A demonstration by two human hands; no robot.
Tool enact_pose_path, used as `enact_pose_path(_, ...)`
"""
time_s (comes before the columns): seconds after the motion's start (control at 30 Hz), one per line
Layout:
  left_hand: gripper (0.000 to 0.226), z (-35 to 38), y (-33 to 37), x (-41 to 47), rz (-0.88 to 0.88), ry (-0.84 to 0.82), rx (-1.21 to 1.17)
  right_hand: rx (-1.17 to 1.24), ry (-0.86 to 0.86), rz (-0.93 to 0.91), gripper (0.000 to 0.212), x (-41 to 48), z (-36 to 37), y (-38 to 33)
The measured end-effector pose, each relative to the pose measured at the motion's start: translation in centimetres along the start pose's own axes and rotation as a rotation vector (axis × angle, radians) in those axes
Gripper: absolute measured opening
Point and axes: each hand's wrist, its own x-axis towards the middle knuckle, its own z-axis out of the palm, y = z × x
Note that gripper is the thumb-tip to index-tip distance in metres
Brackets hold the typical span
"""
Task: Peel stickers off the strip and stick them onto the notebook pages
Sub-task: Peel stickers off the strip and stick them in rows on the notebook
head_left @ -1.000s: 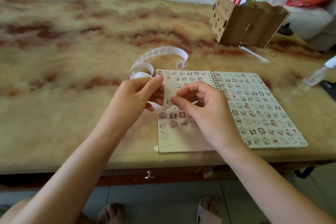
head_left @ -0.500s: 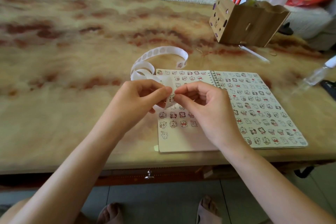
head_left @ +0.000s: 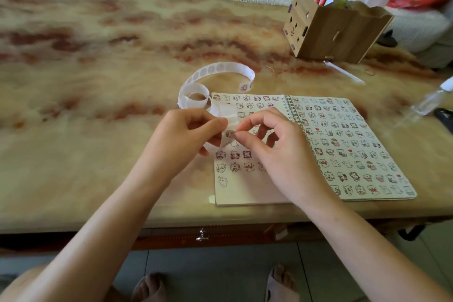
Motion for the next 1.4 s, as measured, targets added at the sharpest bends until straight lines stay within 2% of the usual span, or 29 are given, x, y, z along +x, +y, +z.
enact_pose_path(0.1,0.019,-0.2,-0.3,0.2,-0.014,0.016,0.022,0.068,-0.053,0.015,0.007,-0.3,-0.6,-0.5)
enact_pose_path(0.23,0.019,-0.1,-0.5,0.3,-0.015,0.008,0.062,0.147,-0.193,0.187,0.004,-0.3,-1.6,-0.7)
enact_pose_path(0.33,0.021,0.1,-0.7,0.1,-0.012,-0.002,0.118,0.08,-0.342,0.324,0.005,-0.2,-2.1,-0.5)
enact_pose_path(0.43,0.019,0.2,-0.9,0.0,-0.006,0.0,0.158,0.02,-0.395,0.379,0.008,-0.3,-2.1,-0.5)
enact_pose_path(1.0,0.018,0.2,-1.2,0.2,0.028,-0.004,0.219,-0.064,-0.343,0.372,0.009,-1.0,-1.3,-0.4)
enact_pose_path(1.4,0.018,0.3,-1.1,0.1,0.025,0.001,0.229,-0.282,-0.265,0.29,0.01,-1.7,-0.8,-0.1)
